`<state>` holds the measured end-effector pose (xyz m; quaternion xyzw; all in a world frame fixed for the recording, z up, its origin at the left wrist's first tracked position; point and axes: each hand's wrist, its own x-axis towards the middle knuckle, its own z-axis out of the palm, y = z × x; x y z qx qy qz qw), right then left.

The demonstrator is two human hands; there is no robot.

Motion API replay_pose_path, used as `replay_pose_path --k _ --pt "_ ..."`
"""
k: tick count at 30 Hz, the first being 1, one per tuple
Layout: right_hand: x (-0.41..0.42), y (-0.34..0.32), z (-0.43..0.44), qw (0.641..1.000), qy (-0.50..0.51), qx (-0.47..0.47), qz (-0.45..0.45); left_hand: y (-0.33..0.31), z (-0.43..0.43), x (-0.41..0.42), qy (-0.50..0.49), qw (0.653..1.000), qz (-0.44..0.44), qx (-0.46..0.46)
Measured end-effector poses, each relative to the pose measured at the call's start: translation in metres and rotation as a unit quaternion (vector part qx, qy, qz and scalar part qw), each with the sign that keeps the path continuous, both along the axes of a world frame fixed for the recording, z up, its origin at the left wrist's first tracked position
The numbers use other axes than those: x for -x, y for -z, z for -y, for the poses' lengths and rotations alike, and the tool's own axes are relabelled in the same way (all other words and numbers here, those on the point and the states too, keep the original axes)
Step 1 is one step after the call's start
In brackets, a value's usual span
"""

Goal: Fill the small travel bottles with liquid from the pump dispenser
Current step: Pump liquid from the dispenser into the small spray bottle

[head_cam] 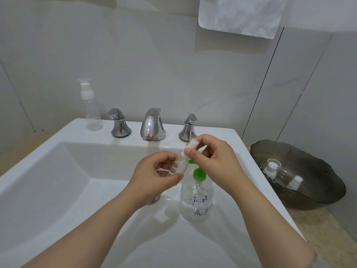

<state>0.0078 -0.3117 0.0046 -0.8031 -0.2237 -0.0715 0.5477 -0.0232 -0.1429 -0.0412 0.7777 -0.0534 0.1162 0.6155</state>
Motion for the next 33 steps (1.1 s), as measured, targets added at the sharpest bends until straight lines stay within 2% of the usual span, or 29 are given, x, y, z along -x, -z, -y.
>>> replay_pose_path --k 9,15,21,25,33 --pt "-0.0015 0.0033 -0.0032 1.000 0.029 0.004 -0.003 0.0005 -0.0020 -0.0016 -0.013 1.000 0.006 0.003" --pt "-0.0027 0.0004 -0.0006 0.998 -0.033 -0.051 -0.006 -0.0008 -0.0016 -0.0015 -0.010 1.000 0.005 0.014" --pt "-0.0032 0.0041 -0.0013 1.000 0.023 -0.013 0.009 0.0006 -0.0006 -0.0006 -0.012 1.000 0.004 0.006" --pt "-0.0020 0.0011 -0.0020 0.999 -0.014 -0.049 -0.007 -0.0005 -0.0016 -0.0015 -0.012 1.000 0.001 0.011" --pt "-0.0028 0.0026 -0.0014 1.000 0.004 -0.024 0.005 -0.0011 -0.0004 0.0002 -0.011 1.000 0.000 0.002"
